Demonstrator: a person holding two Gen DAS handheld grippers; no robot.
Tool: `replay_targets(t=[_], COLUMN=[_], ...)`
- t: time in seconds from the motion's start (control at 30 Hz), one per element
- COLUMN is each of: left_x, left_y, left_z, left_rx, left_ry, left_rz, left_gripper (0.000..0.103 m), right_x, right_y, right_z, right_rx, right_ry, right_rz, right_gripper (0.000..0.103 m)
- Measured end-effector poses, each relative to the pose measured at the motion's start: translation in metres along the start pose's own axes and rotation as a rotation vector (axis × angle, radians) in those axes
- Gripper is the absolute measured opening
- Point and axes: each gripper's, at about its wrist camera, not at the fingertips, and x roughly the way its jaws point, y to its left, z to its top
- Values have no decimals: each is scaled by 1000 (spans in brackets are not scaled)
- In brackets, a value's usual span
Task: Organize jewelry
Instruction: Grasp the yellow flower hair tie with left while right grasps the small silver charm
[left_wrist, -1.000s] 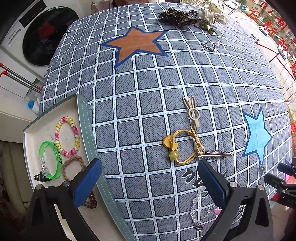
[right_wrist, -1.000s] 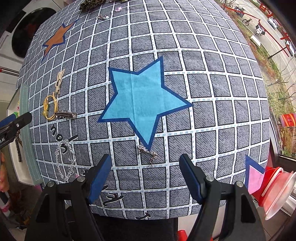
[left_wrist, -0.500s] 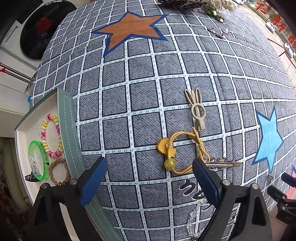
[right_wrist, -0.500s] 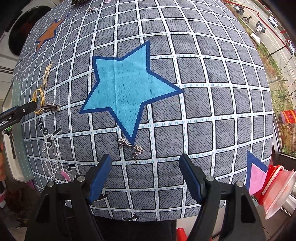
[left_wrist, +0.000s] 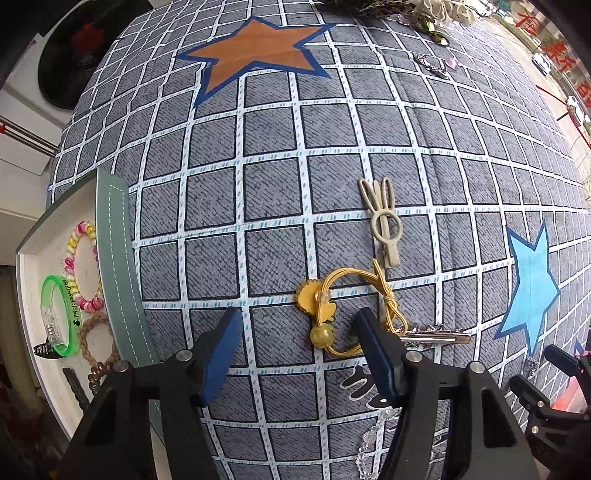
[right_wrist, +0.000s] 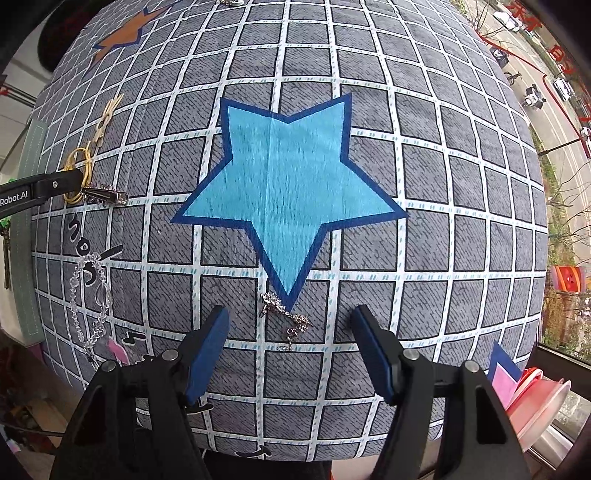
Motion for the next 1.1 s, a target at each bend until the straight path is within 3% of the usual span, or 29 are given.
replay_targets(t=[0.2, 0.27, 0.37, 0.53, 0.7, 1.1], left_x=[-3, -3, -7, -22, -43, -83], left_y=[-14, -19, -27, -29, -30, -25], left_z=[1, 1, 3, -2, -2, -10], left_rx=[23, 37, 41, 39, 29, 30], left_ry=[1, -1, 0, -18, -46, -97], left_rz=[-21, -22, -38, -60, -84, -139], left_gripper=[40, 20, 20, 20, 20, 20], right_x=[-5, -11, -20, -25, -31, -66], right_y=[39, 50, 69, 70, 50, 24], right_z=[12, 17, 17, 18, 22, 40], right_rx=[-40, -49, -48, -19, 44, 67], right_ry=[-7, -6, -9, -9, -15, -44], right_rz=[-20, -22, -24, -12, 60, 106], right_gripper=[49, 40, 22, 18, 18, 18])
